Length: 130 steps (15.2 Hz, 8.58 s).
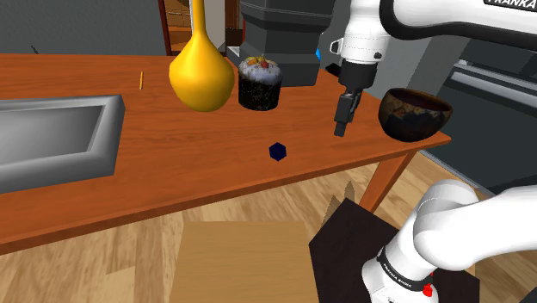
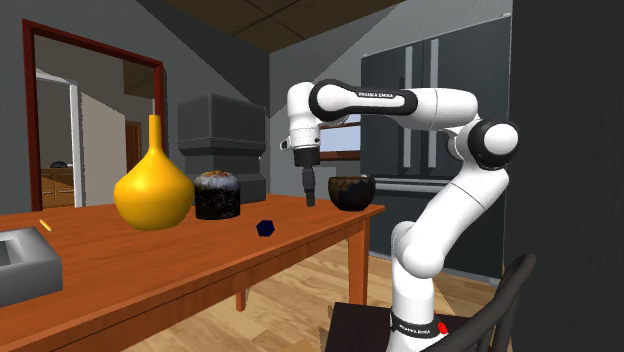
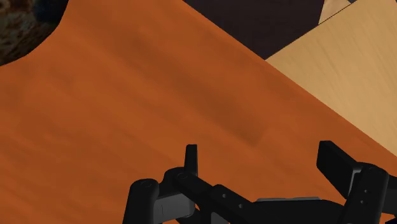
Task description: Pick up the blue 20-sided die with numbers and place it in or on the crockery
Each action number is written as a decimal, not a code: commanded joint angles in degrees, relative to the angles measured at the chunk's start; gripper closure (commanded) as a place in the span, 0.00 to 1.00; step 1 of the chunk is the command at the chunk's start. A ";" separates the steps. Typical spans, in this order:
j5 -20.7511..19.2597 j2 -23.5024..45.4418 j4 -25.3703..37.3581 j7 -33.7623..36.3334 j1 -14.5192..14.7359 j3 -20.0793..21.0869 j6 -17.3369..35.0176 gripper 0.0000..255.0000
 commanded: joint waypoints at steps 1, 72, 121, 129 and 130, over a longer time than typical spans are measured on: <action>0.00 0.00 0.00 0.00 0.00 0.00 0.00 0.00; 8.66 19.33 33.77 23.20 1.34 14.47 -5.41 1.00; -15.05 -7.18 15.17 -20.67 -3.46 -25.24 -14.36 1.00; -15.40 -8.46 12.31 -20.52 -3.76 -25.43 -12.78 1.00; -15.40 -8.46 12.31 -20.52 -3.76 -25.43 -12.78 1.00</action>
